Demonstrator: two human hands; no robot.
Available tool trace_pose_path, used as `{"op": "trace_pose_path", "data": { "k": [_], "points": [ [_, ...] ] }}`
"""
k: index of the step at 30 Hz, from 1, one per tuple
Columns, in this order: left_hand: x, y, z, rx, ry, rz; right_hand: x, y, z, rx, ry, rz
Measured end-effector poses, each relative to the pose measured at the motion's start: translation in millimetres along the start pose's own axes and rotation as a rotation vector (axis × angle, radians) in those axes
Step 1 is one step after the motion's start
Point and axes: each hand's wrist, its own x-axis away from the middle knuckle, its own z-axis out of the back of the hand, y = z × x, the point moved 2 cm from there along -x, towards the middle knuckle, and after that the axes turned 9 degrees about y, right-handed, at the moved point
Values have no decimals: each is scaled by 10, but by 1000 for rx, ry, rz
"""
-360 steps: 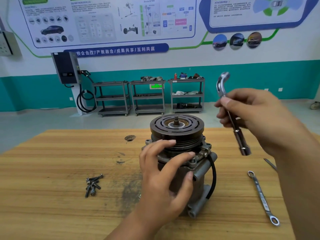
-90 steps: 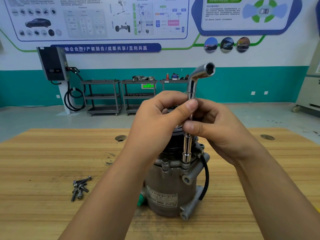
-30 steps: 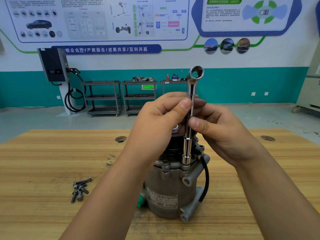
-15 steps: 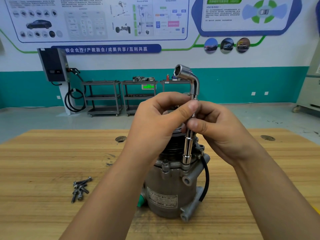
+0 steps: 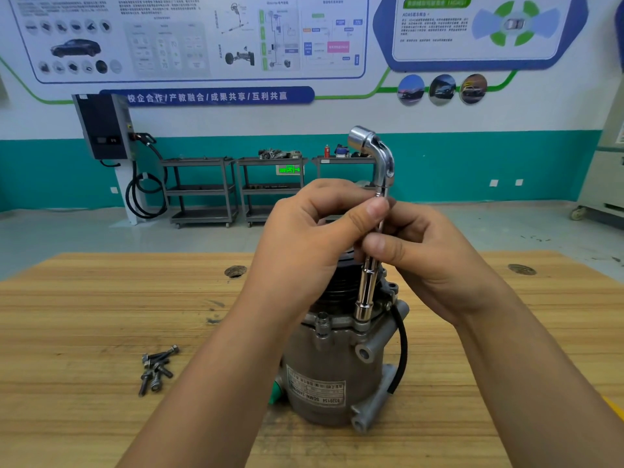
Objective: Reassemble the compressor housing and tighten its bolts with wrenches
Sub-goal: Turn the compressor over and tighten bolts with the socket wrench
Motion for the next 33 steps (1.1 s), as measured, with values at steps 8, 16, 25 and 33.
{"op": "trace_pose_path", "data": {
  "k": [8, 16, 25, 33],
  "points": [
    [3, 11, -11, 80, -32, 52, 21, -27, 25, 4, -61, 5],
    [11, -22, 3, 120, -16, 70, 9, -4, 11, -66, -13, -8],
    [28, 8, -18, 148, -18, 48, -4, 22, 1, 24, 46, -9],
    [12, -33, -16, 80, 34, 22, 5, 4, -31, 82, 78, -22]
  ]
}}
